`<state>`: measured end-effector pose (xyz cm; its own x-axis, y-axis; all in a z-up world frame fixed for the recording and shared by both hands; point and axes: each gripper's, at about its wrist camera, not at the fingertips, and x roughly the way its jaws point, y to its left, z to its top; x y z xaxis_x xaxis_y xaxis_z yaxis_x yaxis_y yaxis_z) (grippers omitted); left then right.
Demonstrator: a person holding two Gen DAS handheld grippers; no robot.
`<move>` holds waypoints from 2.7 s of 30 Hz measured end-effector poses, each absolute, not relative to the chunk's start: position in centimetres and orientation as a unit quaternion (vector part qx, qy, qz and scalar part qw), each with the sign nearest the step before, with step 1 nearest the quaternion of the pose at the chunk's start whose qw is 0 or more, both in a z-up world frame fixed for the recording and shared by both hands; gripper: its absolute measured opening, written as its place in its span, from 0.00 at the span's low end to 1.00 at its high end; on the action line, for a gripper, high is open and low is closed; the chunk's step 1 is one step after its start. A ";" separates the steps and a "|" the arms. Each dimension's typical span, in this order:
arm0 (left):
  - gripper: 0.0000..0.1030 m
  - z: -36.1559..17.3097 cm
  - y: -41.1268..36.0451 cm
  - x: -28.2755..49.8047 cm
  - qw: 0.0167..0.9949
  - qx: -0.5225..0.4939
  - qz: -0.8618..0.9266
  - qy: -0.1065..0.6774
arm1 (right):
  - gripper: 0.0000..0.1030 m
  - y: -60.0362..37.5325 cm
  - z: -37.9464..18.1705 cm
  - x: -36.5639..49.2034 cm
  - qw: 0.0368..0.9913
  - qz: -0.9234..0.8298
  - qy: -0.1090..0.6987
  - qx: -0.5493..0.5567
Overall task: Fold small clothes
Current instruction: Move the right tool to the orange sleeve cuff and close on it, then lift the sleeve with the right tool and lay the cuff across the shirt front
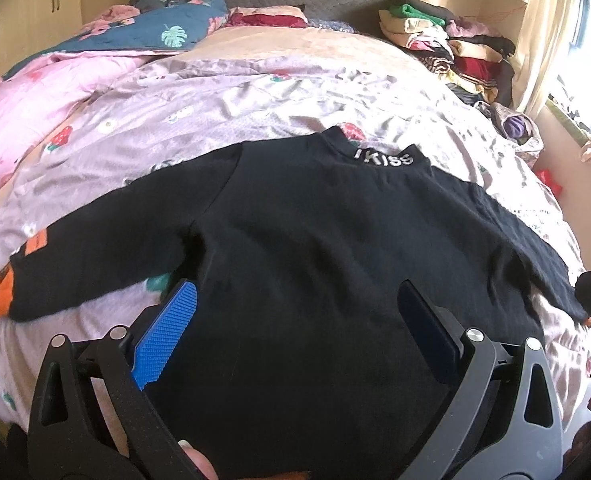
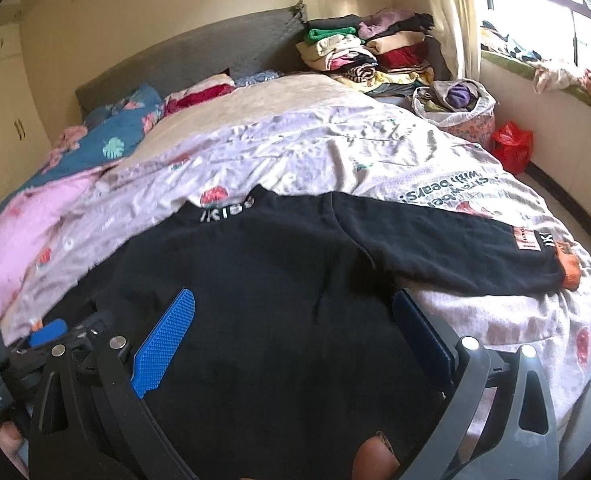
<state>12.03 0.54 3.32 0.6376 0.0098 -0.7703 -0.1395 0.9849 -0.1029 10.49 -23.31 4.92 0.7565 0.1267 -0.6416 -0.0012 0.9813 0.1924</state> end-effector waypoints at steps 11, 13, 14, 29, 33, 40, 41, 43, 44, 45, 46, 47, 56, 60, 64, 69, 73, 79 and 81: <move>0.92 4.3 -1.3 16.1 0.903 -0.077 0.015 0.422 | 0.96 -25.9 7.7 14.3 0.937 0.009 0.320 0.138; 0.92 4.4 -1.7 17.0 0.902 -0.077 0.013 0.424 | 0.96 -26.6 8.1 14.9 0.938 -0.001 0.314 0.146; 0.92 4.4 -1.9 17.4 0.902 -0.078 0.012 0.425 | 0.96 -27.0 8.2 15.3 0.938 -0.005 0.312 0.151; 0.92 1.3 -6.0 22.6 0.887 -0.071 -0.016 0.457 | 0.96 -34.8 4.4 18.4 0.920 -0.103 0.318 0.203; 0.92 0.2 -7.4 23.2 0.884 -0.060 -0.021 0.464 | 0.96 -36.9 3.5 18.4 0.913 -0.134 0.318 0.217; 0.92 -0.9 -9.5 23.7 0.882 -0.050 -0.032 0.468 | 0.96 -40.6 1.6 18.1 0.892 -0.174 0.326 0.260; 0.92 -1.0 -9.8 23.7 0.882 -0.050 -0.034 0.468 | 0.96 -41.3 1.2 17.9 0.887 -0.182 0.326 0.272; 0.92 -1.0 -10.3 23.7 0.883 -0.046 -0.036 0.466 | 0.96 -42.3 0.6 17.7 0.880 -0.191 0.325 0.289; 0.92 -1.1 -10.5 23.7 0.883 -0.044 -0.038 0.466 | 0.96 -42.9 0.2 17.6 0.874 -0.198 0.328 0.299; 0.92 -1.1 -10.7 23.7 0.883 -0.043 -0.039 0.466 | 0.96 -43.4 -0.1 17.5 0.869 -0.205 0.329 0.309; 0.92 -1.1 -10.9 23.8 0.882 -0.042 -0.041 0.467 | 0.96 -43.8 -0.3 17.4 0.865 -0.209 0.329 0.316; 0.92 -1.1 -11.2 23.9 0.883 -0.040 -0.043 0.467 | 0.96 -44.3 -0.6 17.2 0.860 -0.218 0.329 0.322; 0.92 -1.3 -13.4 24.9 0.883 -0.019 -0.051 0.466 | 0.96 -49.4 -3.3 14.5 0.806 -0.309 0.320 0.391; 0.92 -1.5 -14.5 25.6 0.884 -0.005 -0.060 0.464 | 0.96 -51.6 -4.8 14.5 0.786 -0.324 0.331 0.409; 0.92 -1.9 -15.1 26.0 0.882 -0.001 -0.070 0.466 | 0.96 -53.7 -6.8 14.4 0.765 -0.325 0.338 0.442; 0.92 -2.0 -14.5 25.5 0.883 -0.014 -0.075 0.464 | 0.53 -54.9 -6.8 14.8 0.768 -0.330 0.314 0.450; 0.92 -1.2 -13.6 25.0 0.885 -0.024 -0.073 0.459 | 0.15 -55.0 -6.4 14.3 0.779 -0.311 0.288 0.463; 0.92 0.7 -12.1 24.5 0.892 -0.036 -0.065 0.447 | 0.12 -52.4 -2.8 14.9 0.839 -0.219 0.239 0.436; 0.92 1.3 -11.3 24.3 0.892 -0.048 -0.063 0.445 | 0.12 -51.1 -1.4 15.3 0.859 -0.191 0.227 0.417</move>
